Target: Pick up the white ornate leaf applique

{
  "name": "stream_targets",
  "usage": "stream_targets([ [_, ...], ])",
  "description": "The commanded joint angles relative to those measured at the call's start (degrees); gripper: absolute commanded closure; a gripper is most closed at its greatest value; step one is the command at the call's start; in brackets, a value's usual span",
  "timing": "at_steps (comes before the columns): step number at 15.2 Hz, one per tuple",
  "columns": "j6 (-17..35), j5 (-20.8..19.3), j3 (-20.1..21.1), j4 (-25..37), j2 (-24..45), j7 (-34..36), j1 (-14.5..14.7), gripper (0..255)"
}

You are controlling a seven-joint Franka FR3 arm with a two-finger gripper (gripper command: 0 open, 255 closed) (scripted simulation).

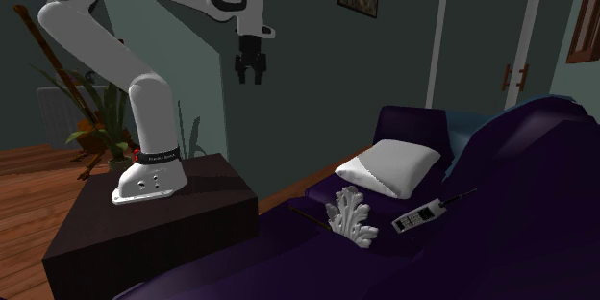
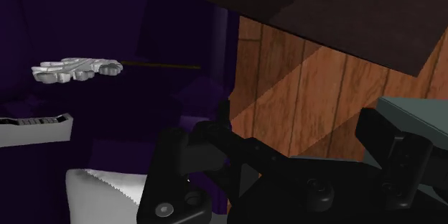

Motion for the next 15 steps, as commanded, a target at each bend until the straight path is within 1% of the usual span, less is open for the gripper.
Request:
stream_targets([
  [1, 2.8, -2.0, -1.9, -1.4, 1.4, -3.1, -0.4, 0],
  [5, 8.7, -5.9, -6.1, -2.3, 6.3, -9.4, -1.4, 0],
  [9, 14.9, -9.1, -10.3, -1.8, 12.7, -15.5, -2.1, 0],
  [12, 19.7, -10.7, -13.4, -0.5, 18.3, -20.1, -2.4, 0],
  [15, 24.4, -11.4, -16.2, 1.5, 24.5, -24.8, -2.4, 0],
])
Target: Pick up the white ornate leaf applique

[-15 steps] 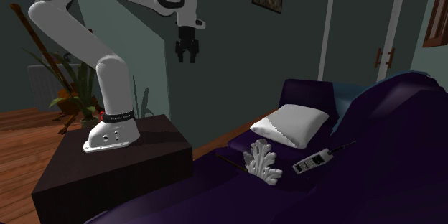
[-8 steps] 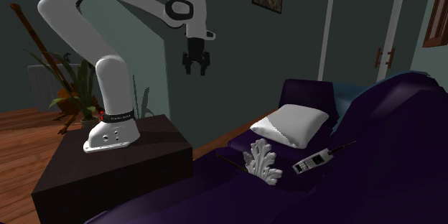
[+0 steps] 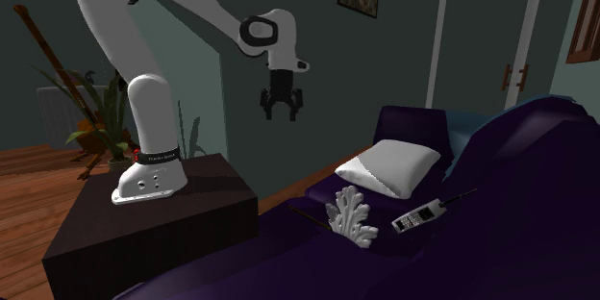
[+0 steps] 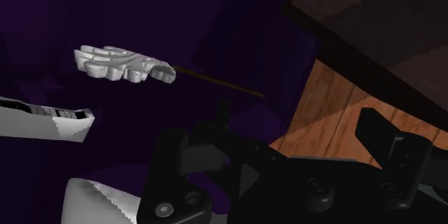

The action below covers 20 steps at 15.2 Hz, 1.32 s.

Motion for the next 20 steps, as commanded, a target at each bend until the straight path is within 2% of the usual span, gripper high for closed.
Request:
stream_targets([
  [1, 3.4, -0.1, -1.9, 1.8, 4.9, -3.3, 0.1, 0],
  [5, 9.2, 1.2, -4.9, 5.9, 14.1, -10.3, 0.1, 0],
  [10, 15.3, 5.6, -6.6, 12.5, 26.4, -19.8, -1.3, 0],
  [15, 19.2, 10.7, -5.2, 21.1, 38.3, -28.8, -5.0, 0],
  [20, 20.9, 14.1, -2.3, 31.6, 49.6, -35.7, -9.8, 0],
])
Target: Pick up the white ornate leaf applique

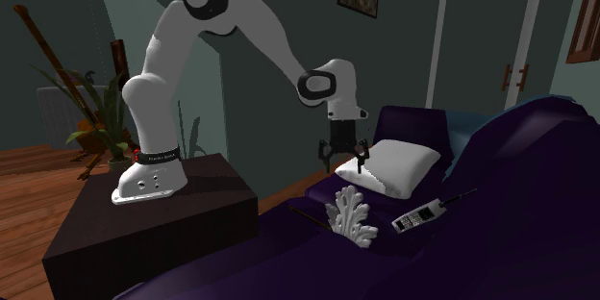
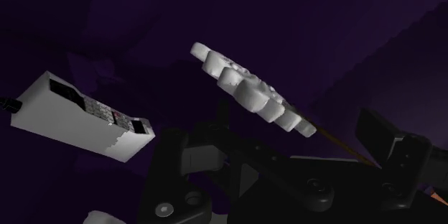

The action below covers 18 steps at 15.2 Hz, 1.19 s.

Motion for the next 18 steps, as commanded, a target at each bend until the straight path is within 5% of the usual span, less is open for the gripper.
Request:
stream_targets([
  [1, 0.4, 1.0, 1.2, 4.5, 4.4, -2.6, -2.0, 0],
  [11, 4.2, 2.3, 2.8, 6.8, 10.5, -3.1, -3.7, 0],
  [12, 4.3, 2.2, 2.8, 6.7, 10.5, -3.1, -3.7, 255],
  [18, 4.3, 2.2, 2.7, 6.6, 10.4, -3.2, -3.7, 255],
])
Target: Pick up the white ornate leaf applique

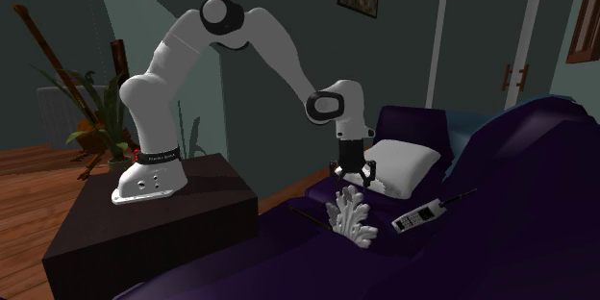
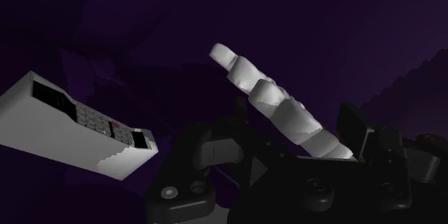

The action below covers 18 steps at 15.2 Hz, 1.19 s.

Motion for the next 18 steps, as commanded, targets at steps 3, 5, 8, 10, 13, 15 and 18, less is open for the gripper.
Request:
stream_targets([
  [3, -0.1, 0.0, 0.1, 0.2, 0.2, 0.1, 0.0, 255],
  [5, -1.1, -0.2, -0.2, 0.0, -1.0, 0.0, 0.3, 255],
  [8, -2.6, -0.6, -0.7, -0.2, -2.7, -0.1, 0.7, 255],
  [10, -3.7, -0.9, -1.0, -0.3, -3.9, -0.2, 0.9, 255],
  [13, -5.3, -1.3, -1.4, -0.3, -5.6, -0.3, 1.3, 255],
  [15, -6.4, -1.6, -1.7, -0.2, -6.6, -0.4, 1.5, 255],
  [18, -8.0, -2.0, -2.0, 0.0, -8.2, -0.5, 1.9, 255],
])
